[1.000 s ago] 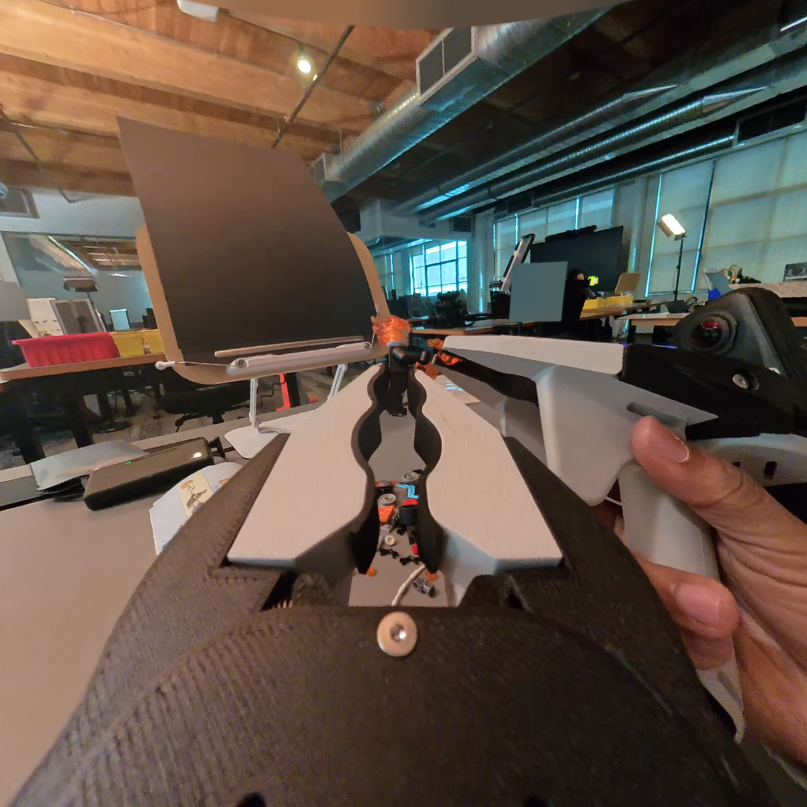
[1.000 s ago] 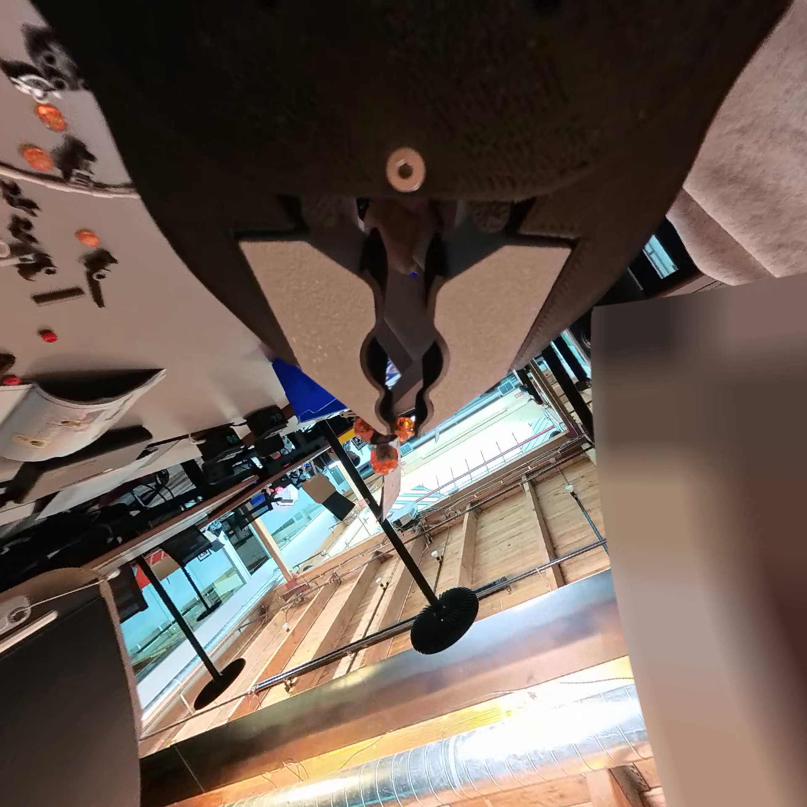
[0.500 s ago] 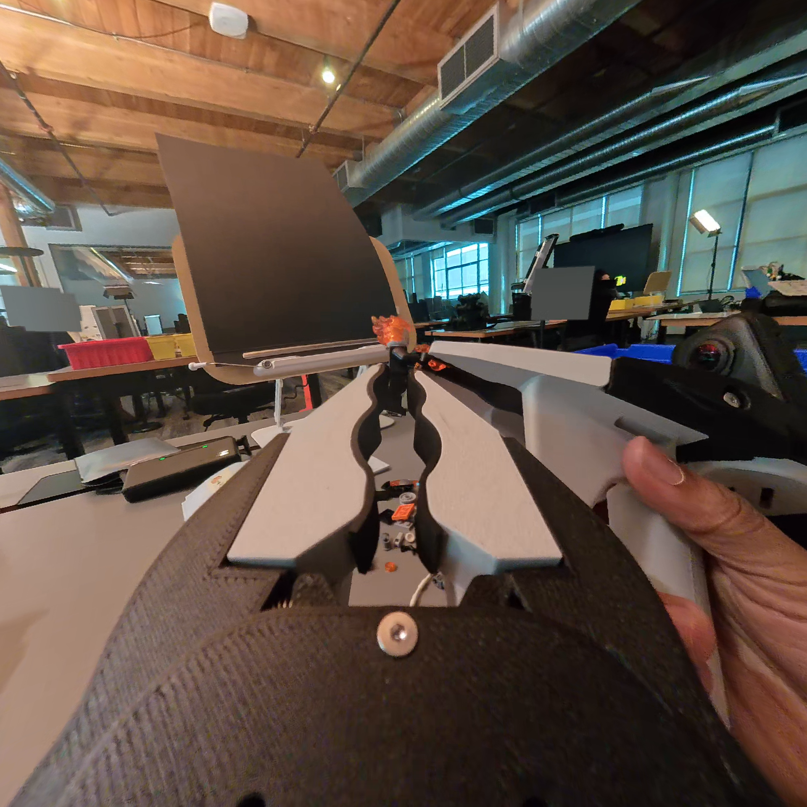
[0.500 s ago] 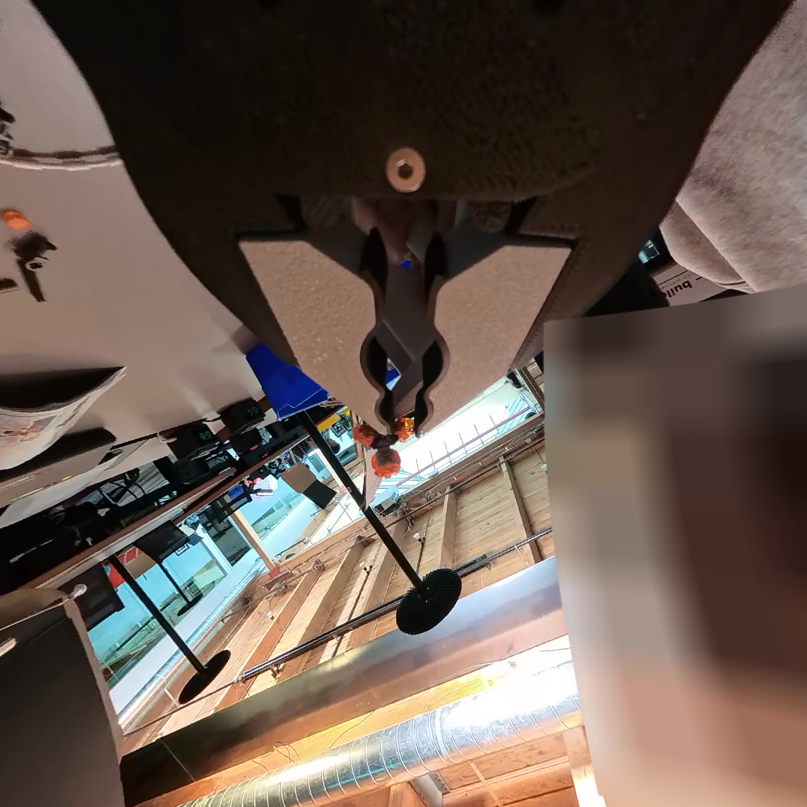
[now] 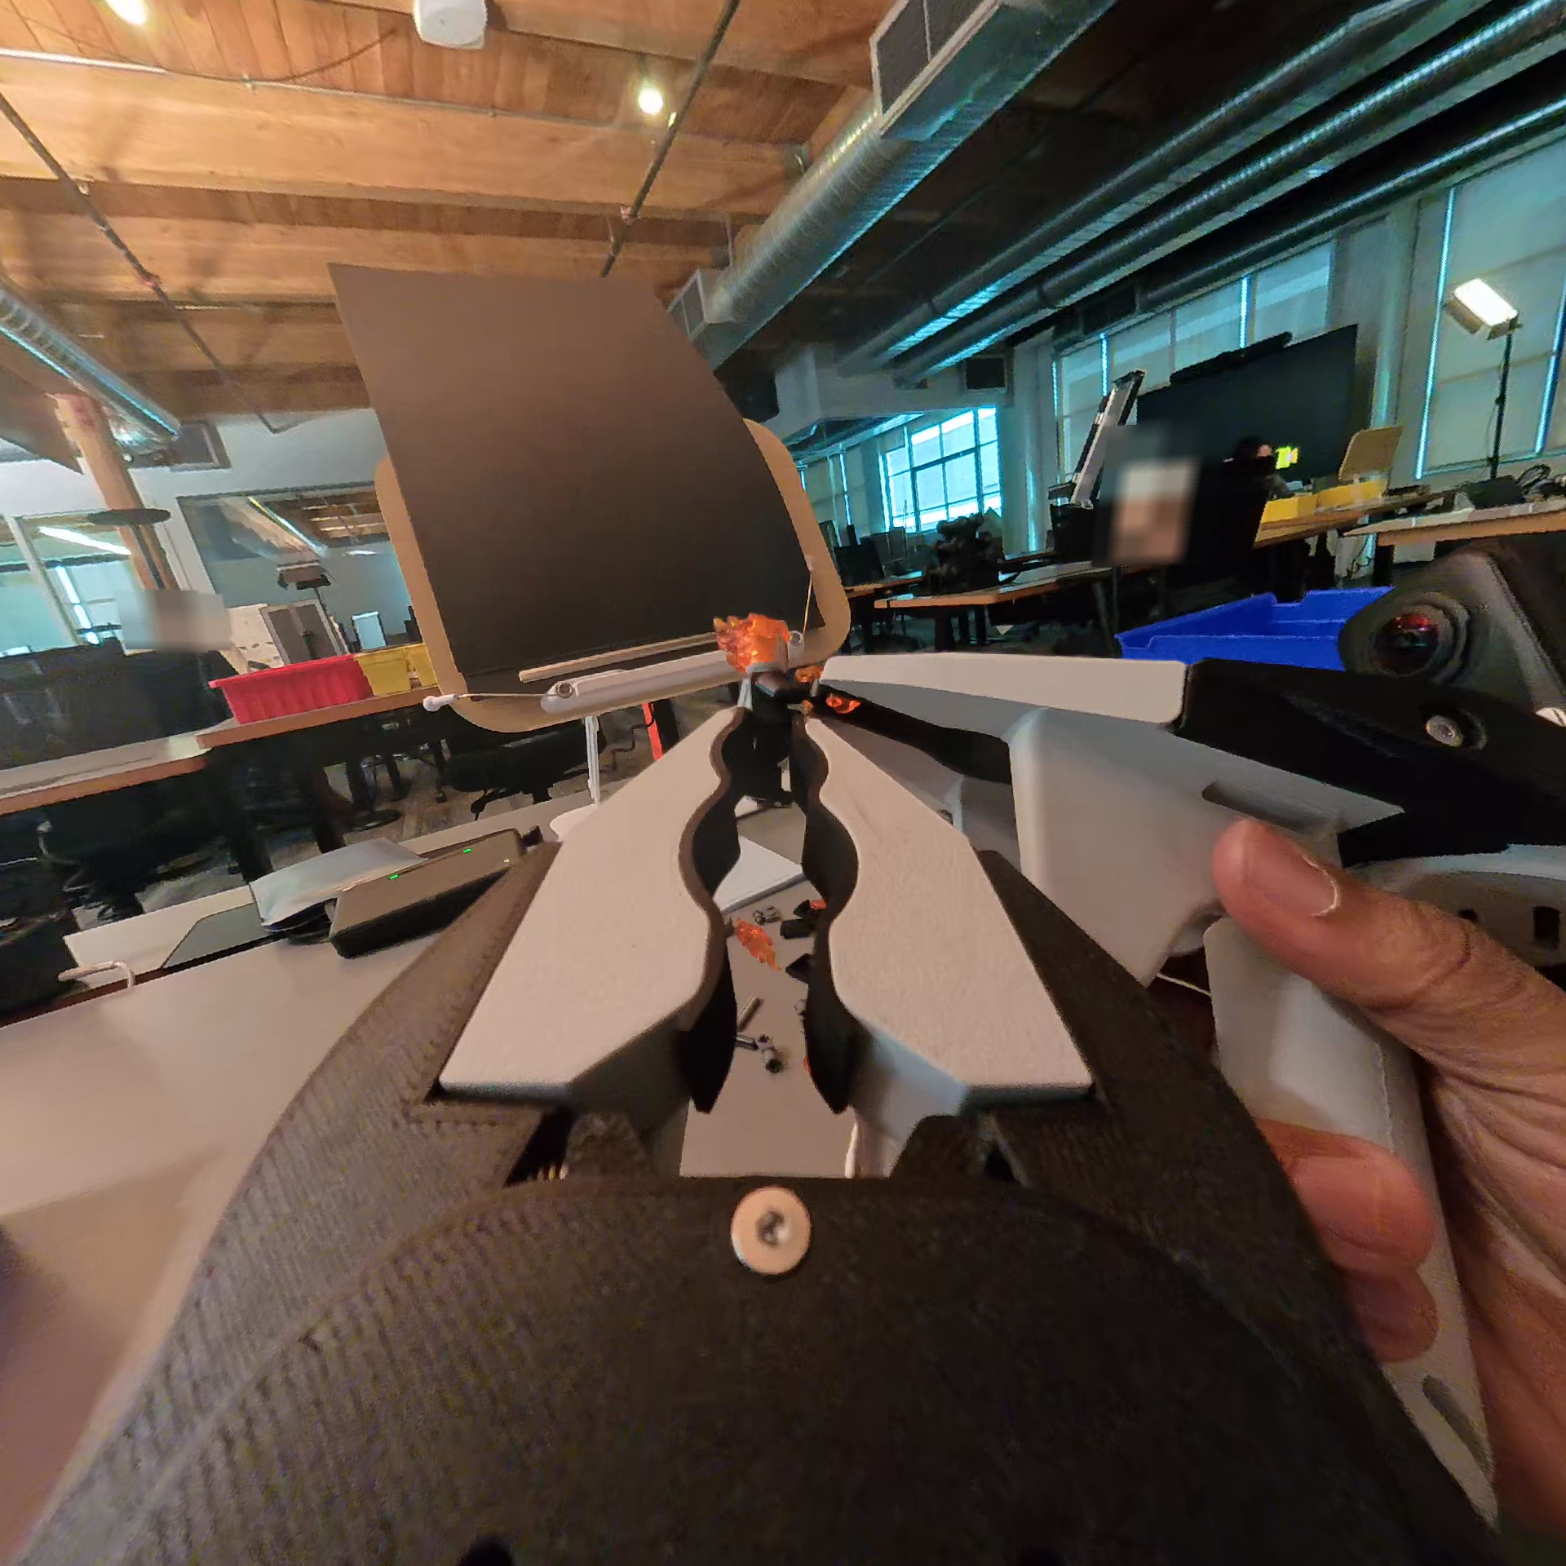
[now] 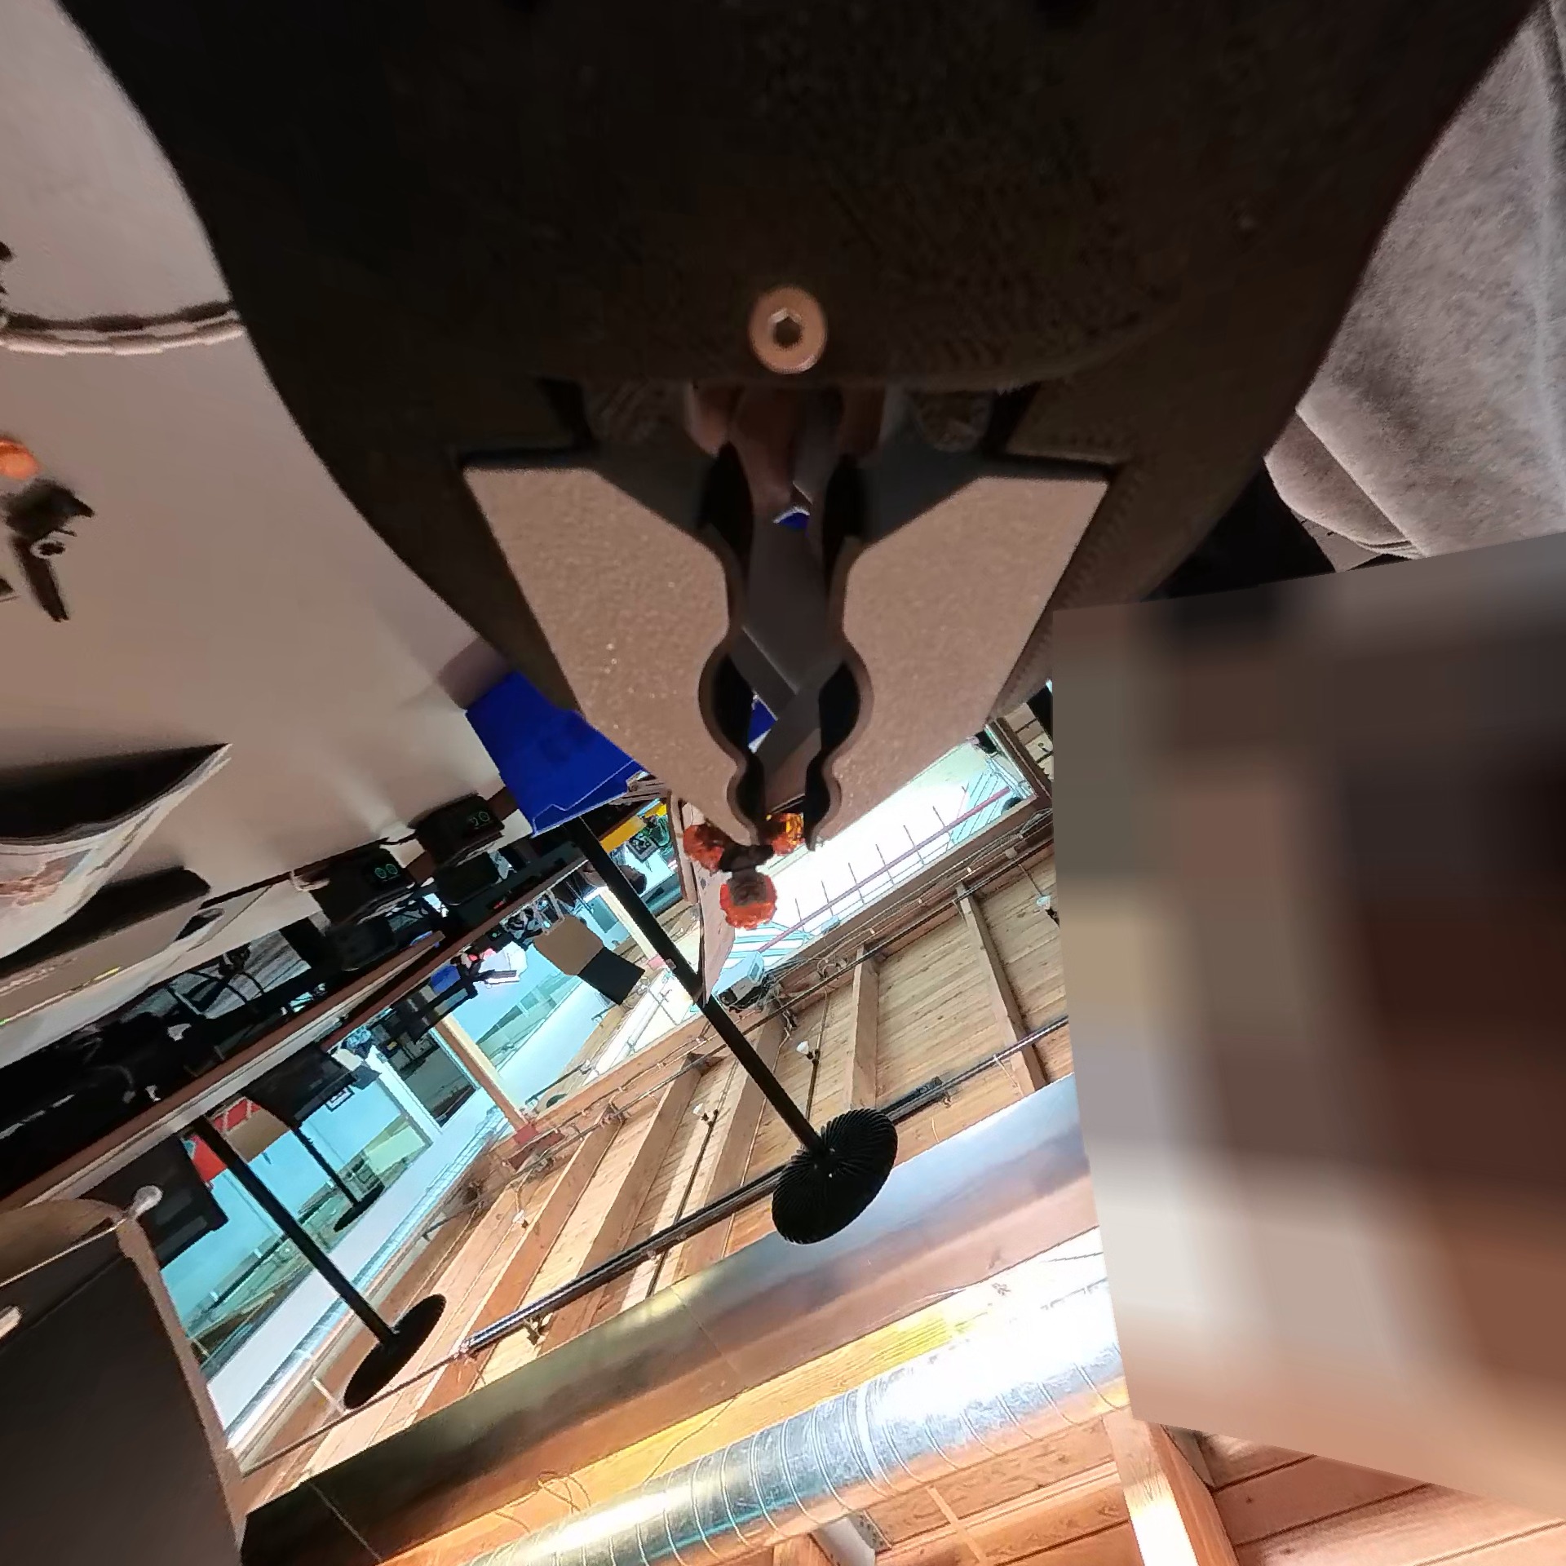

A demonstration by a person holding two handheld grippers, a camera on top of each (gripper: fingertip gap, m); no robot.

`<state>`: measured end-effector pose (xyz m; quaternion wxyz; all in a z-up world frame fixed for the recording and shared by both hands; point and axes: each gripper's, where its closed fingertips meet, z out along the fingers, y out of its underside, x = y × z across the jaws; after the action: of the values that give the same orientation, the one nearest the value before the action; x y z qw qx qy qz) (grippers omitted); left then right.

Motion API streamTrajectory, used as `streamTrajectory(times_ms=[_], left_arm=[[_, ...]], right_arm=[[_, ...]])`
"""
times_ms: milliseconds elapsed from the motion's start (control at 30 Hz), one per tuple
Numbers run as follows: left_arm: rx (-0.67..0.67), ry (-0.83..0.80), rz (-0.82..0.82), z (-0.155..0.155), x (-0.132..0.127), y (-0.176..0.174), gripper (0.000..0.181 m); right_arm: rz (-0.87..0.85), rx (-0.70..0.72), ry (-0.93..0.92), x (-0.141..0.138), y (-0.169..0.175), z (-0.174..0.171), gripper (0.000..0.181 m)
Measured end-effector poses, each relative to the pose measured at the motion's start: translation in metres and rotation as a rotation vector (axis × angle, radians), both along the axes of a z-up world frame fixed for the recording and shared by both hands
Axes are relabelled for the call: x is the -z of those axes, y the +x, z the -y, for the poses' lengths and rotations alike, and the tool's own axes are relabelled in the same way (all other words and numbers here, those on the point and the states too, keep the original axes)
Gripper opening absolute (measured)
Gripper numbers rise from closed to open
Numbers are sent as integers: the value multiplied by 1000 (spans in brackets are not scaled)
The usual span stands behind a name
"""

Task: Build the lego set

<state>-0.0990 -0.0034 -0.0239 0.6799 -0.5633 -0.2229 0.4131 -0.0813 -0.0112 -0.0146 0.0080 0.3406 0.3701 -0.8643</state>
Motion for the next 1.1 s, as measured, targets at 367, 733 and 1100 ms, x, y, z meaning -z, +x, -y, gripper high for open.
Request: streamTrajectory(times_ms=[367,733,1100], left_arm=[[-9,-20,12,-3,3,-1,6],[-78,-96,-18,-2,7,-4,6],[-107,-100,33,-1,14,-9,7]], right_arm=[[9,-9,0,2,-1,-2,7],[62,32,13,7,-5,-2,7],[109,53,-21,11,-14,-1,7]])
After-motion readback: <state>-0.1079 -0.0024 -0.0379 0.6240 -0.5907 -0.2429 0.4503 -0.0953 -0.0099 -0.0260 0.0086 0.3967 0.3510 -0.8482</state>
